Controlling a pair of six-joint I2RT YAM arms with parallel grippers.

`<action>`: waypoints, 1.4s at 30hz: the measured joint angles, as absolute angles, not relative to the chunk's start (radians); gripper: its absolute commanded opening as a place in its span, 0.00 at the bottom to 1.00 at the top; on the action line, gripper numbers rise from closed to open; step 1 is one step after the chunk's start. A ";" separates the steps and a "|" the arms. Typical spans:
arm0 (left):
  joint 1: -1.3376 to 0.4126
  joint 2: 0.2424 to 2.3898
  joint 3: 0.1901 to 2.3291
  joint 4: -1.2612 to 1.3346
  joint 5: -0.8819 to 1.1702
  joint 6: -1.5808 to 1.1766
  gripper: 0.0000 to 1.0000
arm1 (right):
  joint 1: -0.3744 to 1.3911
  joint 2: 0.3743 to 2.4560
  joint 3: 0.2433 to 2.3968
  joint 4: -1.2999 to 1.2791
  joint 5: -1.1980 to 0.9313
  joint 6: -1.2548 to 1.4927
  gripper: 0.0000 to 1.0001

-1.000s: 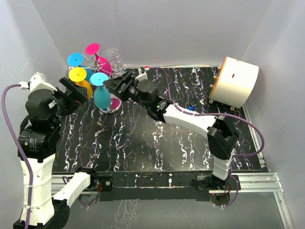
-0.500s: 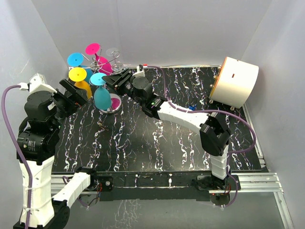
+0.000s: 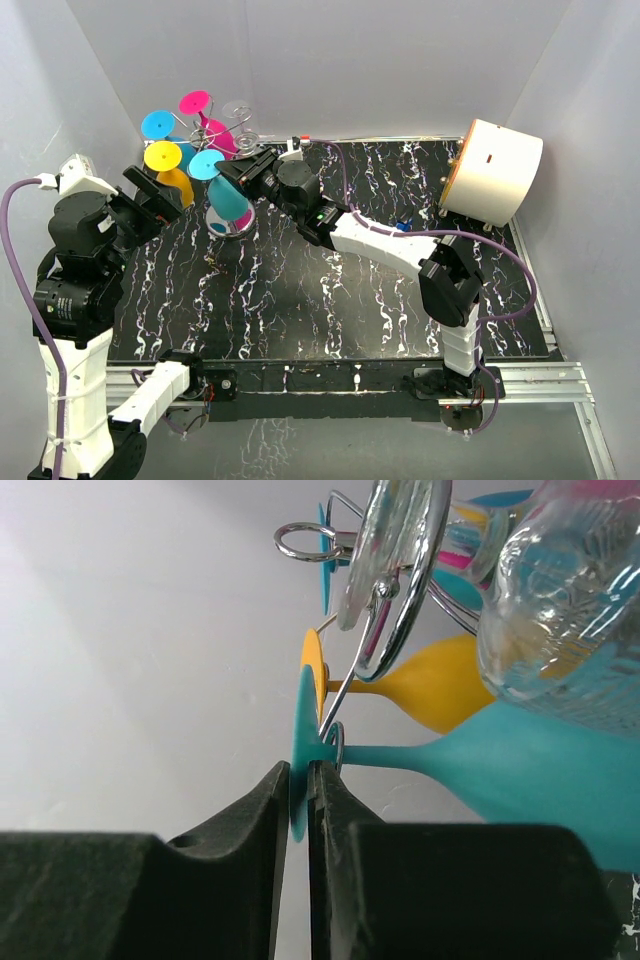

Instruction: Take the wine glass off the wine glass rack

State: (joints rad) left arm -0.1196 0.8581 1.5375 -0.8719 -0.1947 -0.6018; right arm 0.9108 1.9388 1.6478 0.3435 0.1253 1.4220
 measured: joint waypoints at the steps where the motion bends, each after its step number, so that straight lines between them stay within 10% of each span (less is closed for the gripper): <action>1: -0.120 0.858 1.538 -0.872 -0.195 -0.602 0.95 | 0.911 1.939 1.648 0.344 0.125 1.425 0.09; 42: -0.120 0.852 1.566 -0.876 -0.191 -0.607 0.96 | 0.949 1.949 1.718 0.341 0.108 1.511 0.03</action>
State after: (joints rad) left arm -0.1196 0.8516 1.5658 -0.8761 -0.1909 -0.6067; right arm 0.9489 1.9488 1.7176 0.3408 0.1078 1.5112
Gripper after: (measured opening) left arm 0.952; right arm 0.034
